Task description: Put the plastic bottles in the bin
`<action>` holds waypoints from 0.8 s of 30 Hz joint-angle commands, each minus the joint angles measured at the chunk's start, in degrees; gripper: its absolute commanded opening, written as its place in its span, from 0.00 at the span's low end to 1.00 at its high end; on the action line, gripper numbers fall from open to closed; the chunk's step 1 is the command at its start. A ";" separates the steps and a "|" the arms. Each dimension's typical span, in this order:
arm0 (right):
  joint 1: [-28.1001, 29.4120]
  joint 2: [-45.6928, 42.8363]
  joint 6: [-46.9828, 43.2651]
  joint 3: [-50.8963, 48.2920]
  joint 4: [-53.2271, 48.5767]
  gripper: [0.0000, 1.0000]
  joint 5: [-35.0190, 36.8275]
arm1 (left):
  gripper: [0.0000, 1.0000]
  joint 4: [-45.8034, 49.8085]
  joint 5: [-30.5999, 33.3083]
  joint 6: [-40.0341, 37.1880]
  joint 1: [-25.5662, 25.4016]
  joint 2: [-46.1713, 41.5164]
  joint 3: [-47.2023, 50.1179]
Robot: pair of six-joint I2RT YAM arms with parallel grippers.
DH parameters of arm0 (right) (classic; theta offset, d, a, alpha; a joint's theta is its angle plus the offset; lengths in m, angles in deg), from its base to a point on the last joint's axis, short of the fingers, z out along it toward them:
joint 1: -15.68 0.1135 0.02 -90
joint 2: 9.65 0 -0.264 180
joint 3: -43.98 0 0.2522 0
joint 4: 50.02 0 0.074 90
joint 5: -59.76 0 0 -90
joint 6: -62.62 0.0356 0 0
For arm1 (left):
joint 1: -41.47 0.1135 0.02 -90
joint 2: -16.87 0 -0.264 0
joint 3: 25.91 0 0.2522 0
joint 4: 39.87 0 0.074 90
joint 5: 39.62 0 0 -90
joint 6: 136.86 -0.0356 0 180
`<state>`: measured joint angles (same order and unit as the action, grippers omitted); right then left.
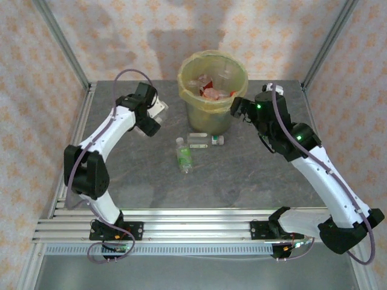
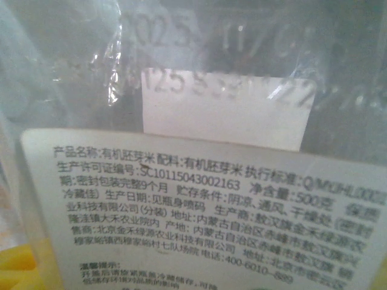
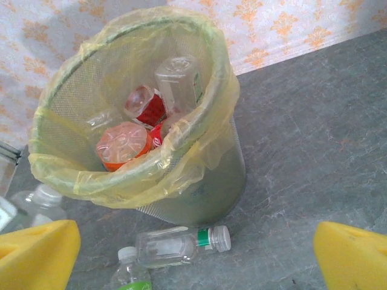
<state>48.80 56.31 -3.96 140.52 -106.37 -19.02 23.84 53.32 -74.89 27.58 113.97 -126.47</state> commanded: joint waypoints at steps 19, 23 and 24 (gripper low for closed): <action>0.37 -1.59 1.62 -2.36 3.74 0.99 0.74 | 0.71 -4.70 -3.13 9.31 -3.53 -1.67 -32.76; 0.39 -2.23 2.02 -2.88 3.70 0.99 1.13 | 0.71 -4.27 0.27 8.42 -5.81 4.40 -40.67; 0.36 -2.33 2.11 -3.00 3.70 0.99 1.22 | 0.71 -4.25 0.52 7.99 -6.59 5.90 -42.74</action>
<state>48.80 55.59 -2.87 138.34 -103.68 -19.06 20.52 51.85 -67.26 22.34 116.18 -165.62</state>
